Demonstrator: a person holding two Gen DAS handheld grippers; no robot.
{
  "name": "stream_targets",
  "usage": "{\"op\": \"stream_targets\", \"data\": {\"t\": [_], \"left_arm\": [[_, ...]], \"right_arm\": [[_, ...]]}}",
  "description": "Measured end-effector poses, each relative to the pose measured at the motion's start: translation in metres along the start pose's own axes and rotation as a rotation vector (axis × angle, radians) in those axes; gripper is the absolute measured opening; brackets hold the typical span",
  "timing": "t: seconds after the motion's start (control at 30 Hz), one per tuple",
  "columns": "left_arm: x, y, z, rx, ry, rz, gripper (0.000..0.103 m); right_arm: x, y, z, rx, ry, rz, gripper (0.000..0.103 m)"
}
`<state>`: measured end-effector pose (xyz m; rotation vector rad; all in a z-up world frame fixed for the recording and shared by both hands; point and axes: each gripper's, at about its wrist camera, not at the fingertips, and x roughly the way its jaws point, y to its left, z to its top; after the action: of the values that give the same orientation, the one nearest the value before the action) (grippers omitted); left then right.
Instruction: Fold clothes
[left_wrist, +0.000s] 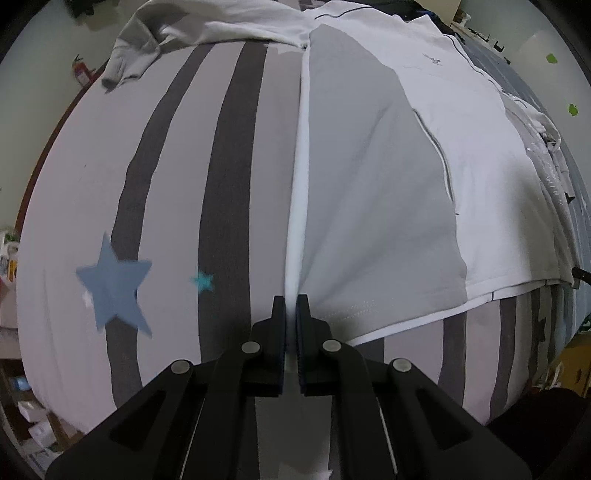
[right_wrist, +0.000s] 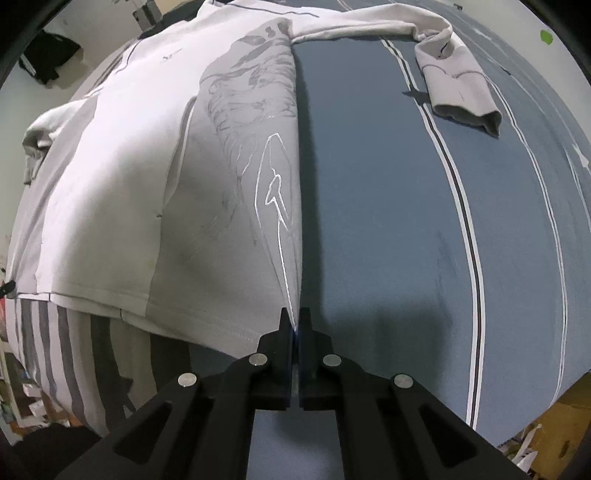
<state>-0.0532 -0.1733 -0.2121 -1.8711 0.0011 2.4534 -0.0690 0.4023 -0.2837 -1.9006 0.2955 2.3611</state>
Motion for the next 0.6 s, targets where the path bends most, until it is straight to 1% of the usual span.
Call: {"op": "stream_targets", "data": {"t": [0.13, 0.2, 0.23, 0.27, 0.3, 0.33, 0.37, 0.4, 0.43, 0.53, 0.57, 0.6], "left_arm": [[-0.002, 0.005, -0.015, -0.02, 0.036, -0.004, 0.003], [0.003, 0.002, -0.018, -0.013, 0.038, 0.003, 0.003], [0.007, -0.002, -0.016, 0.005, 0.031, 0.013, 0.008], [0.009, -0.005, -0.015, 0.015, 0.028, 0.029, 0.01], [0.011, -0.005, -0.013, 0.008, 0.045, 0.058, 0.012], [0.013, -0.006, -0.012, -0.001, 0.063, 0.087, 0.019], [0.012, -0.004, -0.014, -0.015, 0.084, 0.086, 0.029], [0.011, -0.002, -0.016, -0.029, 0.105, 0.083, 0.035], [0.002, 0.001, -0.02, -0.039, 0.105, 0.081, 0.041], [-0.02, 0.01, -0.018, -0.056, 0.077, 0.119, 0.044], [-0.025, 0.014, -0.011, -0.066, 0.062, 0.121, 0.045], [-0.029, 0.017, -0.004, -0.076, 0.047, 0.123, 0.046]], "right_arm": [[0.004, -0.009, -0.024, 0.035, 0.034, -0.019, 0.001], [0.011, -0.008, -0.028, 0.042, 0.048, -0.023, 0.001], [0.015, -0.005, -0.027, 0.033, 0.048, -0.028, 0.001], [0.018, -0.001, -0.026, 0.018, 0.049, -0.038, 0.003], [0.019, 0.005, -0.025, -0.001, 0.05, -0.052, 0.011], [0.018, 0.009, -0.024, -0.016, 0.054, -0.063, 0.017], [0.016, 0.013, -0.023, -0.029, 0.059, -0.072, 0.023], [0.012, 0.019, -0.023, -0.053, 0.061, -0.083, 0.026], [0.005, 0.023, -0.024, -0.075, 0.057, -0.096, 0.027], [-0.023, 0.028, -0.024, -0.079, 0.021, -0.13, 0.028], [-0.034, 0.029, -0.019, -0.066, -0.005, -0.146, 0.028], [-0.042, 0.027, -0.008, -0.046, -0.035, -0.16, 0.028]]}}
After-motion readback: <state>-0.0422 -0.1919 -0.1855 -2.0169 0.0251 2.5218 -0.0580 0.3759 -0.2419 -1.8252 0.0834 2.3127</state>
